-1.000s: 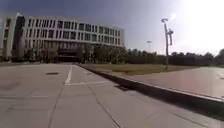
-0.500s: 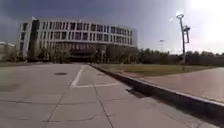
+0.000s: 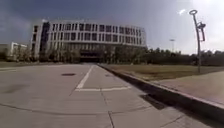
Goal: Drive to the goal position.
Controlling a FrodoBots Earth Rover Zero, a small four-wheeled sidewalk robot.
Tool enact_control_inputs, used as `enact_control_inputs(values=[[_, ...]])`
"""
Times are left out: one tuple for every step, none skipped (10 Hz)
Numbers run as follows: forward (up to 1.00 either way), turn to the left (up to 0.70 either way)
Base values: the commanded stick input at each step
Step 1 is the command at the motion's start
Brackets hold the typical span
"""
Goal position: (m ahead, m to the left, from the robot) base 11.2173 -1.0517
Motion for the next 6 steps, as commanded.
enact_control_inputs(values=[[0.7,0.35],[0.7,0.17],[0.7,0.0],[0.7,0.0],[0.7,0.0],[0.7,0.0]])
